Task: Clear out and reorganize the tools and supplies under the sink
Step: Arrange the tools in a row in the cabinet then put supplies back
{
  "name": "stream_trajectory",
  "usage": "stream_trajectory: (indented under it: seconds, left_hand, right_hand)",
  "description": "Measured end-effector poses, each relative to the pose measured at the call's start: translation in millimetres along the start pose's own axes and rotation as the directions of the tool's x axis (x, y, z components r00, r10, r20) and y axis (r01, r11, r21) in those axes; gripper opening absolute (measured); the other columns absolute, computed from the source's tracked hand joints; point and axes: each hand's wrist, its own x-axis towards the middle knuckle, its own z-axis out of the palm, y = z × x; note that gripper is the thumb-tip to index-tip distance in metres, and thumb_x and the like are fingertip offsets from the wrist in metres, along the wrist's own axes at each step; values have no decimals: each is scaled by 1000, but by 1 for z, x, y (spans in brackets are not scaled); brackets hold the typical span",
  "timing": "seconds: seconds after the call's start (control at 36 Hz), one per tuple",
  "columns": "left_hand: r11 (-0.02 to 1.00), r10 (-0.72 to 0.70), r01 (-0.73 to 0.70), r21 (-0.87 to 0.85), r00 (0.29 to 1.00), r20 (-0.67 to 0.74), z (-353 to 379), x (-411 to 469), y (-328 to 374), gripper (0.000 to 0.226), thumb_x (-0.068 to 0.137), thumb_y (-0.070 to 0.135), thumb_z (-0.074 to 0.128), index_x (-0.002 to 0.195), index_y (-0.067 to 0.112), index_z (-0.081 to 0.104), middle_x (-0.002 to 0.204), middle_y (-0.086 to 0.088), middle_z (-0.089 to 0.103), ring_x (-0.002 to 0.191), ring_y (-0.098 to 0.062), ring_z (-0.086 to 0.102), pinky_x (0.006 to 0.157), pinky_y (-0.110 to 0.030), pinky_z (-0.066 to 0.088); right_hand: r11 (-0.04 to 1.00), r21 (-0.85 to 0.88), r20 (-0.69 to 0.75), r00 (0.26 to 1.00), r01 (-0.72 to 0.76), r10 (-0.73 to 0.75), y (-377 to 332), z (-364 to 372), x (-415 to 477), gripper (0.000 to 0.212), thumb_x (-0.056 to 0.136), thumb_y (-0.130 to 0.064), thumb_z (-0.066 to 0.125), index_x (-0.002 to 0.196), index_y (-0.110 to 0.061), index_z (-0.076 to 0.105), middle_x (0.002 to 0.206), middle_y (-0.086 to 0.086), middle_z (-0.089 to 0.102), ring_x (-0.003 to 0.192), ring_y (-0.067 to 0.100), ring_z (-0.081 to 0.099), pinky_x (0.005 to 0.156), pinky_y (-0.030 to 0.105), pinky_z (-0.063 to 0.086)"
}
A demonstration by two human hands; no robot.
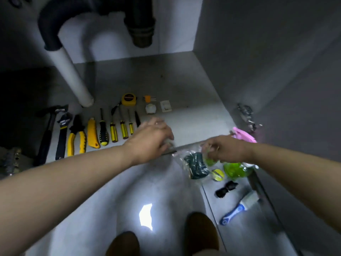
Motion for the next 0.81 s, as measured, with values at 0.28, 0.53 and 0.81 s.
stream_trajectory:
  seconds: [0.28,0.53,0.81]
  left_hand:
    - [961,181,-255,112,877,445,-33,3,122,34,96,39,59,129,34,64,130,5,65,124,-22,53,103,-40,47]
    - [977,213,-182,-111,846,489,30,-2,158,32,97,23,61,129,24,66,130,3,64,120,-17,57,102,-27,44]
    - [940,210,-27,-340,832,514,74,-1,135,27,97,18,62,124,22,69,127,8,68,120,-8,60,107,-27,44]
  right_hand:
    - [776,441,66,878,-451,474,108,116,-112,14,95,1,54,93,-13,55,73,2,65,56,13,61,47,23,49]
    - [649,539,8,774,-536,633,127,194,-118,49,92,-18,61,140,-19,50,139,24,44,120,37,55,104,36,47]
    - [658,401,-145,665,-637,732,131,231,-92,30,94,-20,57,123,-11,51,124,21,45,105,37,57,90,35,49]
